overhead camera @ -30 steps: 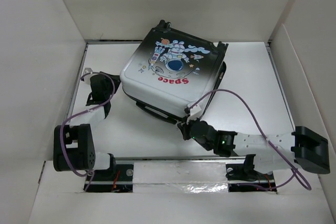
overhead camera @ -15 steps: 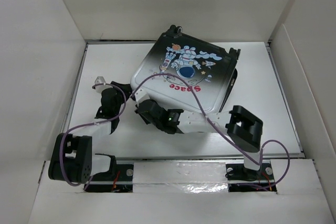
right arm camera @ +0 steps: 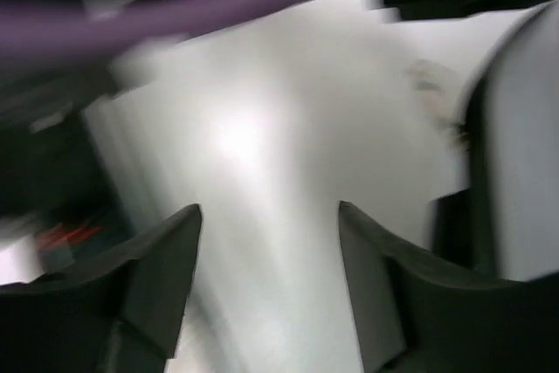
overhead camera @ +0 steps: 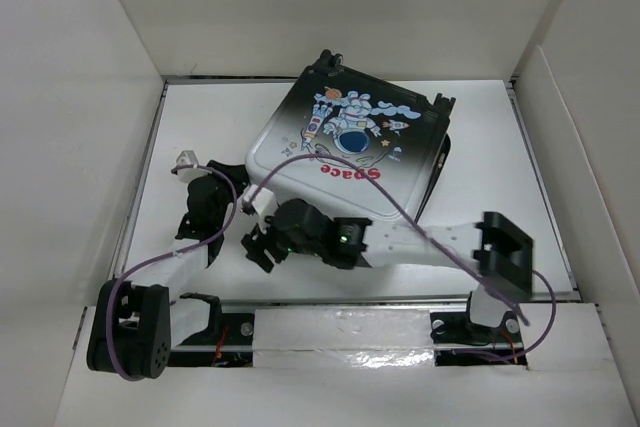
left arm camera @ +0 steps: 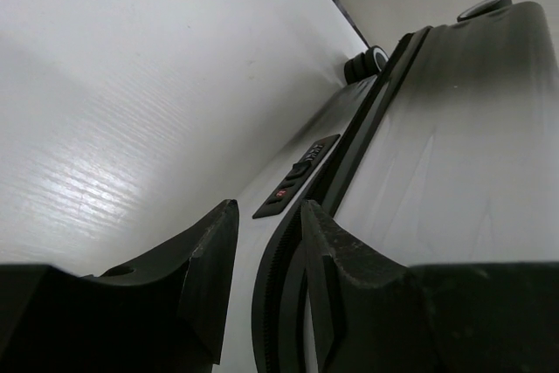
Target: Pack the luggage
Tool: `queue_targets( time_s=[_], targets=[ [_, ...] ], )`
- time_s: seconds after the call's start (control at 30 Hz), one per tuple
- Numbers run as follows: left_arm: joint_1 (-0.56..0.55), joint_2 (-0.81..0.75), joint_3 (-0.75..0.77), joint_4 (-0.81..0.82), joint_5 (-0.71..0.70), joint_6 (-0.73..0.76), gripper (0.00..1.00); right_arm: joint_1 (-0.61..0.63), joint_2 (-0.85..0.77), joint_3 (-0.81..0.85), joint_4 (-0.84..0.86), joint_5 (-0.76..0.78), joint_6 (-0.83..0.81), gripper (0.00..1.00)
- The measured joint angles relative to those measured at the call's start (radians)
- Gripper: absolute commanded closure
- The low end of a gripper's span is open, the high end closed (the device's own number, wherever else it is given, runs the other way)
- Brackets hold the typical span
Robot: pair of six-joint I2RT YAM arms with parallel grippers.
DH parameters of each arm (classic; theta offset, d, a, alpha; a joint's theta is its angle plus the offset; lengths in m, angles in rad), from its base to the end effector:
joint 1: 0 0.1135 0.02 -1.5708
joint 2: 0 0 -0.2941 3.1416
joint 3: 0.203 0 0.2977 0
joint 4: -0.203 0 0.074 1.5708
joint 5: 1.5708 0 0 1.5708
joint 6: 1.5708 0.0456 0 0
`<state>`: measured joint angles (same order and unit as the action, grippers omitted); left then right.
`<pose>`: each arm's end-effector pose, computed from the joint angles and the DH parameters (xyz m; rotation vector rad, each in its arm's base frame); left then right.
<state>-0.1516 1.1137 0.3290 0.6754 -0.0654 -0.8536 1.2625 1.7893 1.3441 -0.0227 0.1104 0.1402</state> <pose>0.2552 -0.0360 0.2008 -0.6417 1.6053 -0.6965 0.1502 0.4551 0.2754 -1.0682 1.8350 0.7526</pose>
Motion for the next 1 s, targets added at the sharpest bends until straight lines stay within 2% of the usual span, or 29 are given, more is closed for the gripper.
queue_targets(
  time_s=[0.07,0.1,0.2,0.23,0.3,0.37,0.47,0.57,0.7,0.8,0.87,0.93,1.0],
  targets=[
    [-0.005,-0.012,-0.001,-0.006,0.006,0.000,0.67,0.045,-0.154,-0.110,0.025,-0.018,0.013,0.25],
    [-0.006,-0.018,-0.001,-0.008,0.010,0.000,0.67,0.064,-0.237,-0.156,0.027,-0.021,0.019,0.27],
    [-0.011,-0.030,-0.002,-0.013,0.016,0.002,0.68,0.069,-0.480,-0.249,0.020,0.014,0.034,0.87],
    [-0.011,-0.033,-0.002,-0.016,0.019,0.004,0.67,0.049,-0.562,-0.274,0.006,0.040,0.041,1.00],
    [-0.012,-0.043,-0.002,-0.024,0.021,0.008,0.67,-0.021,-0.729,-0.327,-0.015,0.116,0.061,1.00],
    [-0.013,-0.056,-0.002,-0.031,0.023,0.016,0.67,-0.153,-0.885,-0.384,-0.036,0.193,0.078,1.00],
    [-0.015,-0.069,-0.002,-0.041,0.020,0.026,0.67,-0.442,-1.077,-0.488,-0.074,0.314,0.113,1.00],
    [-0.017,-0.072,-0.002,-0.045,0.018,0.032,0.67,-0.731,-1.154,-0.595,-0.089,0.344,0.144,1.00],
    [-0.017,-0.072,-0.001,-0.048,0.016,0.041,0.67,-1.058,-1.091,-0.745,-0.073,0.217,0.175,1.00],
    [-0.019,-0.068,-0.001,-0.047,0.014,0.049,0.67,-1.237,-0.943,-0.808,-0.027,0.054,0.196,1.00],
    [-0.034,-0.068,-0.001,-0.045,-0.010,0.062,0.67,-1.278,-0.823,-0.813,0.014,-0.040,0.208,1.00],
    [-0.057,-0.069,-0.001,-0.046,-0.051,0.088,0.67,-1.280,-0.742,-0.803,0.066,-0.125,0.213,1.00],
    [-0.088,-0.069,-0.001,-0.045,-0.072,0.104,0.67,-1.261,-0.594,-0.755,0.106,-0.200,0.215,1.00]
  ],
)
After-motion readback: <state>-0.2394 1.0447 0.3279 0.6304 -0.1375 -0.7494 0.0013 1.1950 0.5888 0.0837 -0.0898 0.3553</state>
